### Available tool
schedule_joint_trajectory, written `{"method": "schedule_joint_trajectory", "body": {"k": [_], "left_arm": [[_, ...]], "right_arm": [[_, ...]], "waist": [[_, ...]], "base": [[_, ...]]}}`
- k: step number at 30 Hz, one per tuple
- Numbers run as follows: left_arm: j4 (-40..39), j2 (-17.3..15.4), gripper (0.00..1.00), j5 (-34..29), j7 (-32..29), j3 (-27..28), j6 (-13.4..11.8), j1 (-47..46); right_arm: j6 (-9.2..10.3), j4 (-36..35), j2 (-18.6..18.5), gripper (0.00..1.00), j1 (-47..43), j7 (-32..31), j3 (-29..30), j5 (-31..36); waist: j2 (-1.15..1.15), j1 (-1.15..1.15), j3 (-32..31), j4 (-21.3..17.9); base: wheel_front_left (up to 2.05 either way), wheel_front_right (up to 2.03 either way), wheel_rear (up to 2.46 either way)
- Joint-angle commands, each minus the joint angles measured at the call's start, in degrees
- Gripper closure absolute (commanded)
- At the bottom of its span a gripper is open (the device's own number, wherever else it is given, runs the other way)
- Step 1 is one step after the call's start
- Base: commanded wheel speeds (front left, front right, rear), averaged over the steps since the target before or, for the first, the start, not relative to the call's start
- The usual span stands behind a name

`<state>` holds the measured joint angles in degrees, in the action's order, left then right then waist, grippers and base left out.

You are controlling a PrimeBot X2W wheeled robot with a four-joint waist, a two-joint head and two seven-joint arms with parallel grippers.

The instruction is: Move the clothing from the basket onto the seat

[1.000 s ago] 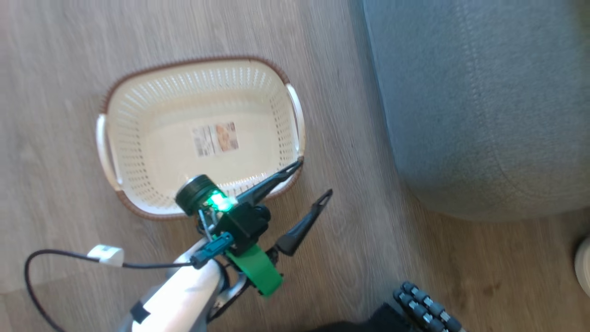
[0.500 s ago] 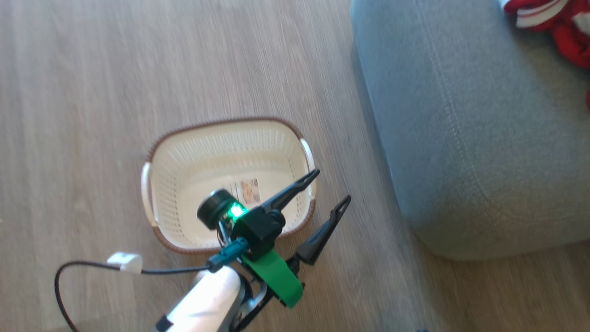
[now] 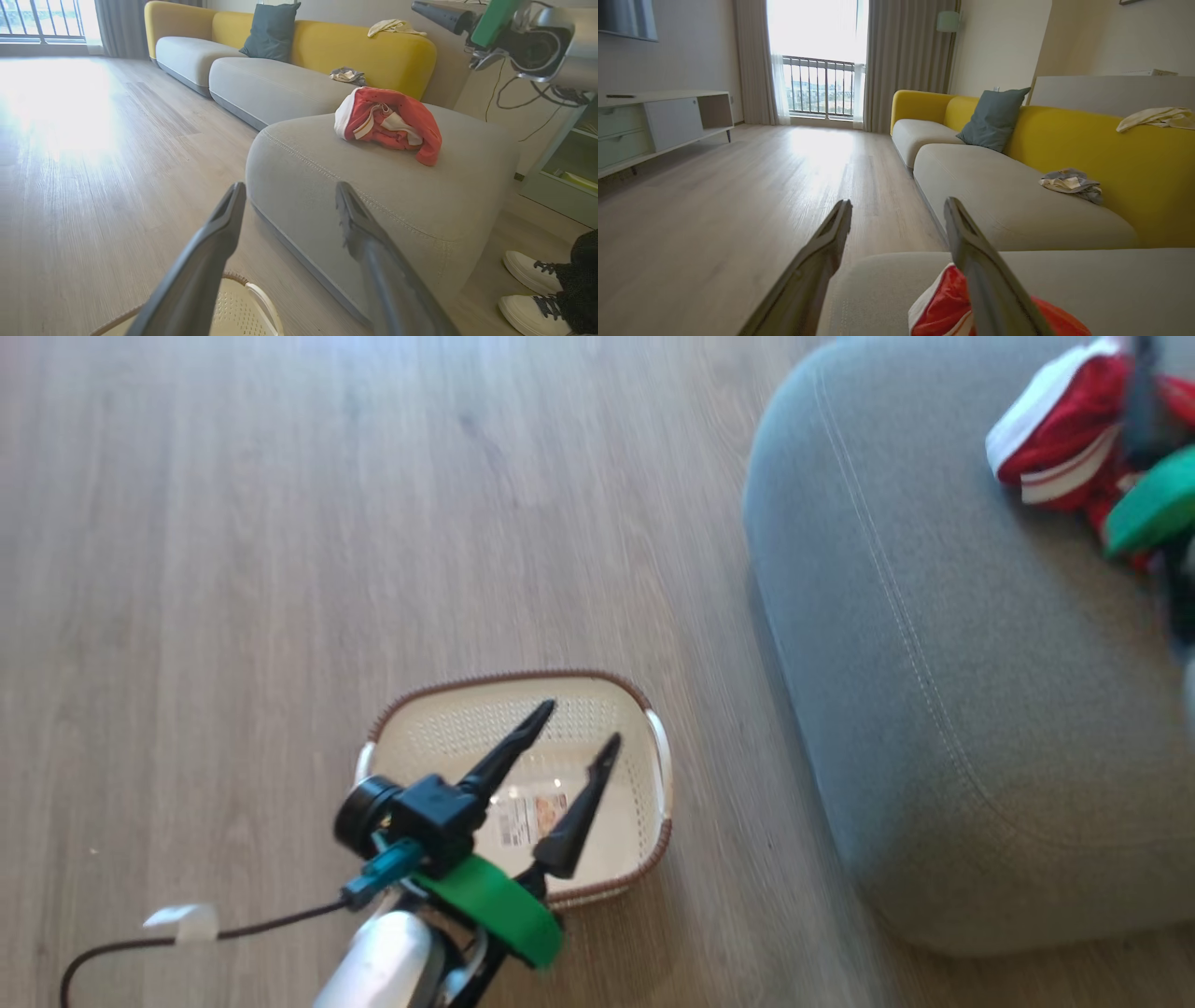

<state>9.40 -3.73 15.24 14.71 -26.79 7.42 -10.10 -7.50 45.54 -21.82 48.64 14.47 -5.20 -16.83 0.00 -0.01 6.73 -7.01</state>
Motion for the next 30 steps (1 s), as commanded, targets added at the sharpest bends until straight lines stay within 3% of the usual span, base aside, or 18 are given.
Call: {"method": "schedule_joint_trajectory", "body": {"k": [1, 6, 13, 19, 23, 30], "left_arm": [[-2.22, 0.61, 0.00, -0.19, 0.29, 2.68, 0.06, -0.86], [-2.71, 0.80, 0.00, -1.95, 0.29, 8.59, -1.22, 0.44], [-6.13, 0.84, 0.00, -1.83, 0.29, 14.69, -8.18, 1.80], [-7.93, 0.84, 0.00, -3.52, 0.29, 16.78, -12.39, 3.38], [-7.62, 0.84, 0.00, -4.45, 0.29, 16.58, -13.20, 4.63], [-4.60, 0.85, 0.00, -2.31, 0.29, 16.25, -11.33, 6.57]], "right_arm": [[0.01, -3.98, -0.93, 0.00, -1.04, 0.51, -1.44, -1.63], [0.01, -16.49, -2.14, 0.00, -10.47, 0.51, -3.64, -7.14], [0.01, -29.91, 1.49, 0.00, -21.52, 0.52, -4.89, -12.18], [0.01, -35.16, 4.57, 0.00, -30.12, 0.52, -3.91, -11.60], [0.01, -35.63, 8.14, 0.00, -35.60, 0.52, -3.62, -8.15], [0.01, -36.09, 12.94, 0.00, -42.53, 0.52, -3.41, -4.23]], "waist": [[0.00, 0.01, -1.65, 1.21], [0.00, 0.01, -3.78, 3.15], [0.00, 0.01, -5.14, 6.53], [0.00, 0.01, -5.63, 9.64], [0.00, 0.01, -5.85, 11.00], [0.00, 0.01, -6.73, 12.04]], "base": [[0.00, 0.00, 0.00], [0.00, 0.00, 0.00], [0.00, 0.00, 0.00], [0.00, 0.00, 0.00], [0.00, 0.00, 0.00], [0.00, 0.00, 0.00]]}}
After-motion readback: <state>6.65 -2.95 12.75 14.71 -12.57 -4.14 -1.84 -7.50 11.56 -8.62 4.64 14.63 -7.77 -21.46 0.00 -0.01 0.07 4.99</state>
